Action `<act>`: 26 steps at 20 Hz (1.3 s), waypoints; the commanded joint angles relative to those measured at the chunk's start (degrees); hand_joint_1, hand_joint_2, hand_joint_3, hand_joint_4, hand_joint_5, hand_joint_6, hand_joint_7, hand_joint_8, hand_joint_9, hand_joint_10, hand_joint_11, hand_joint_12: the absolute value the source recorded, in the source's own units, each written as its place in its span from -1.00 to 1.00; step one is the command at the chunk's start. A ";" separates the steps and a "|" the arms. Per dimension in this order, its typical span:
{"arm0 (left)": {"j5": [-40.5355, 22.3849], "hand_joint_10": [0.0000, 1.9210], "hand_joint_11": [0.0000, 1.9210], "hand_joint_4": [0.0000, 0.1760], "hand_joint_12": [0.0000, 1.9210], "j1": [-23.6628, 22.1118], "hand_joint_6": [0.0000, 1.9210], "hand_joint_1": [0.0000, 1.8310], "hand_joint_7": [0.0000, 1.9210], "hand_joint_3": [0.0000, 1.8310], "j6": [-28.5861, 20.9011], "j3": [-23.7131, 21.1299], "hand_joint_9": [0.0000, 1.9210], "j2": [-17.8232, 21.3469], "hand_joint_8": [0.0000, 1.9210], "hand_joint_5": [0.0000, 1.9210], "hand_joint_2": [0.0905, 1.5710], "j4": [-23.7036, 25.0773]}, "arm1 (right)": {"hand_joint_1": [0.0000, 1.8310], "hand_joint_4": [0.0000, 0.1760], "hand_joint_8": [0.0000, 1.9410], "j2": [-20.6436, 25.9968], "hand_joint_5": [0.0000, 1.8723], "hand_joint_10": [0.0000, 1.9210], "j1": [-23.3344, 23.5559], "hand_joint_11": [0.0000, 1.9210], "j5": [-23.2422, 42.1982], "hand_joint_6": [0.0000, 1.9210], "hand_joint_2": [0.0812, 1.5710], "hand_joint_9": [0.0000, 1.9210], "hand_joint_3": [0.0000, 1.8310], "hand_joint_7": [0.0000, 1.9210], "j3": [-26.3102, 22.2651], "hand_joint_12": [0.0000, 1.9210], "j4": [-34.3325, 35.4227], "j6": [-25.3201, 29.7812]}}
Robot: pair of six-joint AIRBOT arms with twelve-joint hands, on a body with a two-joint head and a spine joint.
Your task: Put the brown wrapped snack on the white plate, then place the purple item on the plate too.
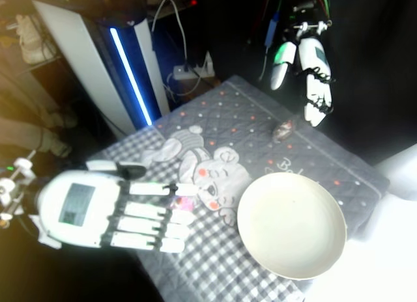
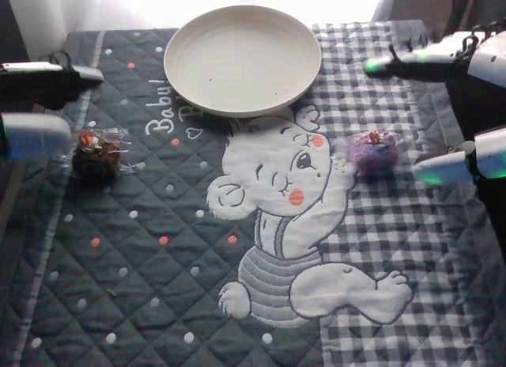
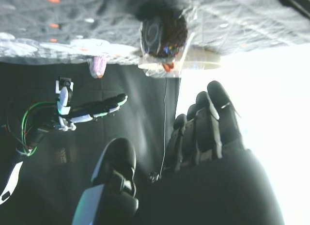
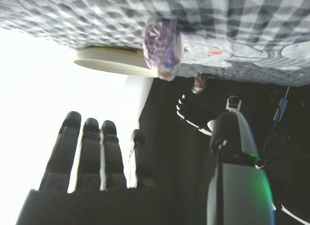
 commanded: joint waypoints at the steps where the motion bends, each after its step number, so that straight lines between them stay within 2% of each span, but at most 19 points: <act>1: -4.12 -0.98 -0.83 0.17 -0.22 -0.95 -1.00 -0.02 -0.58 -0.99 -0.28 0.47 -0.60 -0.41 -1.00 -0.56 0.01 -1.16 | -0.20 -0.96 -1.00 -0.19 -0.57 -1.00 0.72 -0.67 5.37 -1.00 0.25 -0.49 -1.00 -0.52 0.33 -0.39 2.36 0.50; 3: 0.46 -0.99 -0.86 0.13 -0.18 -3.00 -1.00 -0.02 -0.60 -1.00 -0.17 1.87 -0.60 -1.75 -1.00 -0.57 0.05 2.00 | -0.19 -1.00 -1.00 -0.29 -0.56 -1.00 0.72 -0.68 5.30 -1.00 0.25 -0.48 -1.00 -0.51 0.34 -0.34 2.25 0.50; 5: 4.37 -0.99 -0.84 0.52 -0.03 -4.72 -1.00 -0.13 -0.59 -1.00 -0.04 3.30 -0.57 -3.35 -0.99 -0.58 0.08 4.81 | -0.20 -0.89 -1.00 -0.35 -0.57 -1.00 0.72 -0.69 5.29 -1.00 0.25 -0.50 -1.00 -0.52 0.34 -0.34 2.17 0.50; 6: 6.11 -0.99 -0.84 0.53 -0.02 -5.51 -0.99 -0.15 -0.58 -1.00 0.41 3.93 -0.56 -4.15 -0.99 -0.57 0.08 5.87 | -0.19 -0.88 -1.00 -0.38 -0.57 -1.00 0.72 -0.69 5.29 -1.00 0.24 -0.49 -1.00 -0.52 0.34 -0.34 2.16 0.50; 8: 9.40 -0.98 -0.85 0.41 -0.04 -7.00 -1.00 -0.15 -0.51 -1.00 2.43 4.66 -0.48 -5.49 -0.99 -0.54 0.07 7.01 | -0.19 -1.00 -1.00 -0.47 -0.55 -1.00 0.72 -0.69 5.29 -0.99 0.24 -0.50 -1.00 -0.52 0.34 -0.34 2.10 0.50; 9: 10.92 -0.99 -0.88 0.30 -0.01 -7.69 -1.00 -0.16 -0.48 -1.00 3.82 4.95 -0.44 -6.11 -1.00 -0.53 0.08 7.24 | -0.22 -0.86 -1.00 -0.51 -0.56 -1.00 0.72 -0.70 5.29 -1.00 0.24 -0.50 -1.00 -0.52 0.34 -0.35 2.09 0.50; 12: 14.38 -0.98 -0.92 0.13 0.15 -9.55 -1.00 -0.14 -0.33 -1.00 6.99 6.04 -0.31 -7.98 -0.99 -0.45 0.14 7.68 | -0.27 -0.85 -1.00 -0.63 -0.55 -1.00 0.71 -0.78 5.29 -1.00 0.25 -0.54 -1.00 -0.54 0.34 -0.39 2.02 0.50; 13: 15.11 -0.95 -0.95 0.03 0.35 -9.88 -0.99 -0.09 -0.26 -1.00 7.10 6.52 -0.24 -8.51 -0.98 -0.40 0.15 7.96 | -0.26 -0.75 -1.00 -0.70 -0.55 -1.00 0.71 -0.79 5.29 -1.00 0.25 -0.54 -1.00 -0.54 0.34 -0.39 1.95 0.50; 14: 15.40 -0.86 -0.81 -0.79 0.43 -10.05 -0.98 0.09 -0.01 -1.00 7.10 7.00 -0.04 -9.03 -0.93 -0.16 0.16 7.98 | -0.26 -0.77 -1.00 -0.75 -0.54 -1.00 0.71 -0.78 5.29 -0.99 0.25 -0.53 -1.00 -0.54 0.34 -0.39 1.91 0.50; 15: 15.59 -0.35 -0.62 -1.00 0.58 -10.16 -0.54 0.22 0.20 -0.98 7.09 7.50 0.01 -9.59 -0.83 0.19 0.21 7.90 | -0.28 -0.79 -1.00 -0.81 -0.54 -0.99 0.71 -0.76 5.29 -0.99 0.26 -0.52 -1.00 -0.53 0.34 -0.38 1.90 0.51; 16: 15.73 0.36 -0.56 -1.00 0.80 -10.37 -0.33 0.26 0.15 -0.99 7.09 8.32 -0.06 -10.42 -0.24 0.19 0.27 7.45 | -0.26 -0.70 -1.00 -0.84 -0.53 -1.00 0.71 -0.78 5.29 -1.00 0.26 -0.50 -1.00 -0.52 0.34 -0.30 1.86 0.60; 17: 15.90 0.74 -0.49 -1.00 0.96 -10.77 -0.26 0.28 0.04 -1.00 7.08 8.81 -0.06 -10.96 0.22 0.17 0.30 7.31 | -0.28 -0.56 -1.00 -0.84 -0.52 -1.00 0.71 -0.77 5.20 -1.00 0.27 -0.49 -1.00 -0.51 0.34 -0.27 1.73 0.69; 18: 15.99 0.95 -0.42 -1.00 0.99 -11.06 -0.14 0.27 -0.07 -1.00 7.08 9.04 -0.12 -11.17 0.54 0.11 0.33 7.31 | -0.28 -0.78 -1.00 -0.84 -0.52 -1.00 0.71 -0.78 5.18 -1.00 0.29 -0.48 -1.00 -0.50 0.34 -0.22 1.64 0.71; 19: 15.67 0.77 -0.46 -1.00 1.00 -11.85 -0.08 0.26 -0.10 -1.00 7.08 9.17 -0.15 -11.30 0.38 0.07 0.35 7.31 | -0.28 -0.71 -1.00 -0.84 -0.53 -1.00 0.71 -0.80 5.17 -1.00 0.29 -0.50 -1.00 -0.52 0.37 -0.22 1.60 0.72; 21: 14.24 0.90 -0.35 -1.00 1.00 -13.65 -0.16 0.28 -0.01 -1.00 7.08 9.24 -0.12 -11.34 0.26 0.12 0.33 7.31 | -0.24 -0.66 -1.00 -0.84 -0.53 -1.00 0.71 -0.82 5.17 -1.00 0.29 -0.49 -1.00 -0.52 0.41 -0.17 1.62 0.73; 22: 13.26 0.88 -0.37 -1.00 1.00 -15.49 -0.34 0.35 -0.06 -1.00 7.10 9.51 -0.16 -11.60 0.41 0.09 0.40 7.36 | -0.21 -0.83 -1.00 -0.84 -0.52 -1.00 0.71 -0.85 5.17 -1.00 0.30 -0.52 -1.00 -0.53 0.41 -0.18 1.62 0.80; 23: 12.77 0.89 -0.35 -1.00 1.00 -16.76 -0.04 0.36 -0.04 -1.00 7.10 9.88 -0.19 -11.98 0.22 0.00 0.40 7.64 | -0.20 -0.86 -1.00 -0.89 -0.53 -1.00 0.71 -0.86 5.17 -1.00 0.31 -0.52 -1.00 -0.53 0.42 -0.18 1.62 0.81; 25: 12.20 0.51 -0.37 -1.00 0.84 -20.94 -0.33 0.36 -0.07 -1.00 7.12 11.79 -0.15 -13.96 0.39 0.10 0.40 8.33 | -0.22 -0.85 -1.00 -1.24 -0.52 -0.99 0.71 -0.79 5.17 -1.00 0.30 -0.44 -1.00 -0.48 0.67 -0.10 1.56 0.81; 26: 12.35 0.38 -0.33 -1.00 0.80 -23.29 -0.43 0.38 0.02 -1.00 7.12 13.43 -0.07 -15.72 0.27 0.15 0.36 8.95 | -0.24 -0.88 -1.00 -1.43 -0.52 -0.99 0.71 -0.77 5.18 -1.00 0.31 -0.43 -1.00 -0.47 0.84 -0.09 1.55 0.81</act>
